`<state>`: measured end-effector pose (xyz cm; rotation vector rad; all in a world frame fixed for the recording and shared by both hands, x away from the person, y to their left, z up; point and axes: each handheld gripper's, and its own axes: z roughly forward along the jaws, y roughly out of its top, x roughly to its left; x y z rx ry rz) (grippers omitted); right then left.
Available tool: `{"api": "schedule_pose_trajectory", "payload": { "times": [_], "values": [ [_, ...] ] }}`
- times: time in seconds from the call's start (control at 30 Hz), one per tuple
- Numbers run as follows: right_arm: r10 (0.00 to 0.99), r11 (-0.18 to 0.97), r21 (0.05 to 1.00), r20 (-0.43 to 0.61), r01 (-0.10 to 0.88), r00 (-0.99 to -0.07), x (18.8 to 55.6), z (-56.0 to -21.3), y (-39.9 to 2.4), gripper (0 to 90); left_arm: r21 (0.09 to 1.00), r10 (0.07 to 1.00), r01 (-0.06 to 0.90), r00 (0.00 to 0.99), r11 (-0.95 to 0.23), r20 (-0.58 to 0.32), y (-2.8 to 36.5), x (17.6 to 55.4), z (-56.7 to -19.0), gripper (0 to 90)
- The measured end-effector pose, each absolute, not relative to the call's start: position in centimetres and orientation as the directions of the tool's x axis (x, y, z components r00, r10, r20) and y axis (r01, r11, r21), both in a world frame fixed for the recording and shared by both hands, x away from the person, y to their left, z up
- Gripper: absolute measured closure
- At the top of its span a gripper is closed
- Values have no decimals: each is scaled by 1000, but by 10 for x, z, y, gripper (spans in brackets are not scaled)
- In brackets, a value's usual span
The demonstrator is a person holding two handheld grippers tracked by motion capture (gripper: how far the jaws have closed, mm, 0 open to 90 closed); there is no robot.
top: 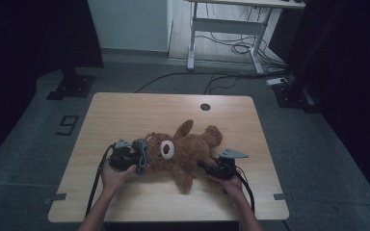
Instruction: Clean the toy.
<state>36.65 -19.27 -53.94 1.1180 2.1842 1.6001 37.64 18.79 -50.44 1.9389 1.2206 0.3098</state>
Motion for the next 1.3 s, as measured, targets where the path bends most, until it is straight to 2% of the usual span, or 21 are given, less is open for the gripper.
{"api": "schedule_pose_trajectory", "payload": {
  "times": [0.17, 0.33, 0.5, 0.63, 0.73, 0.83, 0.97, 1.1, 1.3],
  "values": [
    [716, 129, 894, 214, 428, -664, 384, -536, -194, 594, 742, 849, 634, 499, -220, -175, 182, 398, -496, 774],
    [708, 114, 878, 257, 466, -658, 391, -542, -200, 589, 739, 851, 643, 488, -200, -195, 192, 403, -491, 766],
    [691, 143, 853, 277, 502, -668, 389, -547, -199, 572, 802, 843, 568, 512, -186, -167, 190, 397, -449, 762],
    [689, 156, 844, 279, 513, -669, 388, -547, -198, 570, 832, 825, 510, 552, -219, -121, 169, 402, -420, 758],
    [682, 158, 834, 295, 529, -669, 387, -549, -200, 571, 834, 810, 500, 575, -233, -119, 148, 414, -410, 755],
    [677, 161, 831, 300, 533, -672, 385, -550, -201, 569, 810, 783, 522, 608, -268, -132, 124, 428, -414, 752],
    [676, 165, 827, 302, 537, -672, 384, -551, -202, 562, 748, 784, 575, 609, -333, -120, 100, 438, -438, 749],
    [684, 178, 825, 287, 536, -671, 380, -551, -200, 539, 722, 780, 591, 615, -360, -115, 98, 437, -447, 748],
    [688, 184, 808, 300, 559, -660, 378, -549, -200, 431, 727, 776, 574, 624, -378, -89, 101, 422, -453, 754]
  ]
}}
